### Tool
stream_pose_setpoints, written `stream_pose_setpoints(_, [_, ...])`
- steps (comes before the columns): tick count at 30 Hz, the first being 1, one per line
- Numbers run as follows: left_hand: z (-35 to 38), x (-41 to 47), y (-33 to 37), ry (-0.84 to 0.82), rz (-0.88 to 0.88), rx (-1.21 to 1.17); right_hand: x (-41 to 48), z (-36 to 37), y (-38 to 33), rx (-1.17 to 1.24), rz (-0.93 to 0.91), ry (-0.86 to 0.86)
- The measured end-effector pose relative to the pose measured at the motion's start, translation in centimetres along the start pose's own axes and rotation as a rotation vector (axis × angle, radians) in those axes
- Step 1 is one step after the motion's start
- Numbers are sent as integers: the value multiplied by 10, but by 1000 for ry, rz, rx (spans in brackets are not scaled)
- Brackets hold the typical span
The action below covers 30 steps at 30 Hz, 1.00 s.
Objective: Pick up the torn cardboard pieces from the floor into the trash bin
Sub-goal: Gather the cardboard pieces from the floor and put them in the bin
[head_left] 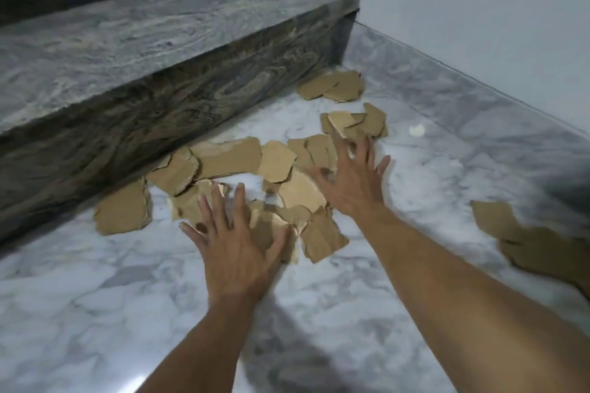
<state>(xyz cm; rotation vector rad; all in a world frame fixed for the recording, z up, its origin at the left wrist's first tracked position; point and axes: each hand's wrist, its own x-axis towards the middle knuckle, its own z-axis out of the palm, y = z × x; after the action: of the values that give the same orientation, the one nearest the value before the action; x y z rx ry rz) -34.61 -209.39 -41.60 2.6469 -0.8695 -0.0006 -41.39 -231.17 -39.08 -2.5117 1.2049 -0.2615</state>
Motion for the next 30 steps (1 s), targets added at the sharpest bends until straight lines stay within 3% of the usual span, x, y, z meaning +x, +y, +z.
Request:
stream_pose_setpoints(4, [-4, 27, -23, 203, -39, -94, 85, -27, 18, 77, 274, -26])
stream_pose_setpoints(6, [-14, 51, -44, 293, -169, -143, 108, -22, 16, 51, 311, -151])
stream_pose_setpoints(7, [-18, 63, -55, 268, -261, -143, 112, -15, 10, -15, 278, -215])
stream_pose_setpoints(10, [-17, 84, -69, -11, -425, -44, 114, 1, 2, -90, 196, -294])
stream_pose_setpoints(13, [-9, 97, -58, -152, -329, -3, 100, -5, -3, -22, 111, -370])
stream_pose_setpoints(17, [-1, 87, -30, -82, -183, -57, 46, 11, -43, -33, 23, -487])
stream_pose_setpoints(21, [-16, 95, -47, 125, -250, -139, 12, 15, -53, 103, 70, -331])
stream_pose_setpoints(23, [-20, 103, -64, 36, -297, -60, 7, 14, -48, 213, 148, -242])
stream_pose_setpoints(26, [-12, 99, -62, -162, -187, 6, 0, 23, -63, 363, 196, -176])
stream_pose_setpoints(30, [-13, 79, -35, -63, -129, -115, -16, 29, -97, 543, 233, -145])
